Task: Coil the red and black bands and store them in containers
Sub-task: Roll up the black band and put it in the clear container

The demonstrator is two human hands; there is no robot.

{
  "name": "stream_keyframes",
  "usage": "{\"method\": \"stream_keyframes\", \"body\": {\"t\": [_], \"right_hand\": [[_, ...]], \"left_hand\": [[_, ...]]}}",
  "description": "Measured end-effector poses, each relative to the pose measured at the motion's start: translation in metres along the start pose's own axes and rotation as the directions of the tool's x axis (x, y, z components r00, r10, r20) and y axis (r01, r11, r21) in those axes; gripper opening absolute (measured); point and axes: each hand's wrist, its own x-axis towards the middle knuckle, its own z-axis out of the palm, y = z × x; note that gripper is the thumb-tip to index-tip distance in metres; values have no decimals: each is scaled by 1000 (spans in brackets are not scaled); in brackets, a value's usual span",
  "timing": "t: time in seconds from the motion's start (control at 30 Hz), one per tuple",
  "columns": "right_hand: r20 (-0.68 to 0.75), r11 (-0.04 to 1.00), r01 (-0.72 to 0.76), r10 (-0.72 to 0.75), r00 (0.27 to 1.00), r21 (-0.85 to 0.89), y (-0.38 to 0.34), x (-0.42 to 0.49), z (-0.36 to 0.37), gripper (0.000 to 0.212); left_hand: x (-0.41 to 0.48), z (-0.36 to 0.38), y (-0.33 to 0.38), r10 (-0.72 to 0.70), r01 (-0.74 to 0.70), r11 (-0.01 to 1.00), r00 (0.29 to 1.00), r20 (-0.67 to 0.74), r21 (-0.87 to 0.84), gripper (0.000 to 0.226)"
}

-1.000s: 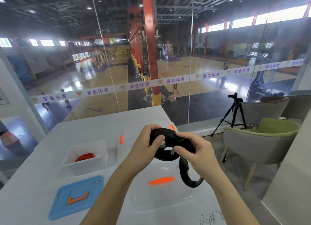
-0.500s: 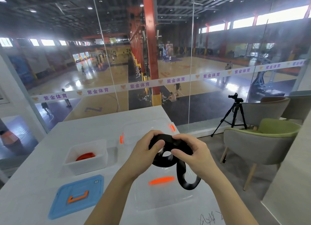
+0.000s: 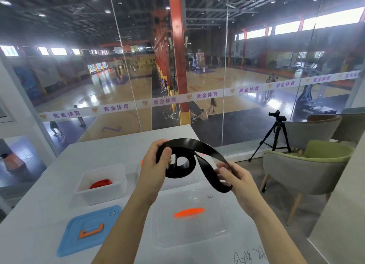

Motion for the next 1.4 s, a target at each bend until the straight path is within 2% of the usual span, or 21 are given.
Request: {"method": "stream_keyframes", "body": {"t": [0.1, 0.2, 0.27, 0.37, 0.47, 0.53, 0.6, 0.73, 0.83, 0.9, 0.93, 1.1, 1.2, 1.3, 1.4], "right_hand": [[-16, 996, 16, -14, 1000, 90, -1, 1, -3, 16], [-77, 995, 39, -32, 997, 92, 0, 3, -2, 23], [-142, 999, 32, -31, 989, 9, 0, 3, -1, 28], [-247, 980, 41, -90, 965, -197, 0, 5, -1, 11], [-280, 967, 50, -121, 952, -248, -1, 6, -2, 10], [-309, 987, 60, -104, 945, -148, -1, 6, -2, 14], [-308, 998, 53, -43, 951, 25, 0, 8, -6, 14], [-95, 973, -69, 92, 991, 222, -4, 8, -13, 21], [8, 876, -176, 193, 981, 448, -8, 9, -11, 28], [14, 774, -208, 249, 968, 598, -5, 12, -12, 27], [11, 757, -215, 264, 964, 617, -3, 13, -13, 26], [-41, 848, -139, 186, 982, 511, -3, 17, -9, 23], [-100, 964, -1, 29, 995, 267, -2, 18, -9, 21], [-74, 974, 17, 0, 997, 224, 1, 18, -10, 25], [-139, 990, 44, -25, 990, 134, 0, 15, -7, 23]], "left_hand": [[0, -1, -1, 3, -4, 1000, 999, -39, -16, 19], [-1, -2, -2, 14, -16, 1000, 997, -77, -17, 19], [-1, -1, -3, 18, -19, 1000, 996, -93, -12, 18], [0, -1, -3, 24, -27, 999, 994, -110, -23, 18], [0, -1, -4, 29, -29, 1000, 995, -94, -5, 18], [-1, 0, -7, 29, -28, 1000, 996, -87, 9, 19], [-1, -1, -11, 23, -22, 1000, 996, -86, 19, 19], [-2, -6, -20, -2, 5, 1000, 996, -89, 25, 20], [-1, -7, -27, -30, 32, 999, 995, -98, 14, 20], [0, -9, -32, -46, 48, 999, 992, -114, 10, 19], [0, -10, -33, -48, 50, 999, 992, -119, 6, 19], [1, -14, -34, -22, 24, 1000, 995, -97, 20, 19], [3, -14, -32, -13, 15, 1000, 997, -82, 21, 19], [5, -16, -29, -13, 12, 1000, 996, -88, -12, 20], [8, -19, -27, -8, 6, 1000, 997, -71, -27, 21]]}}
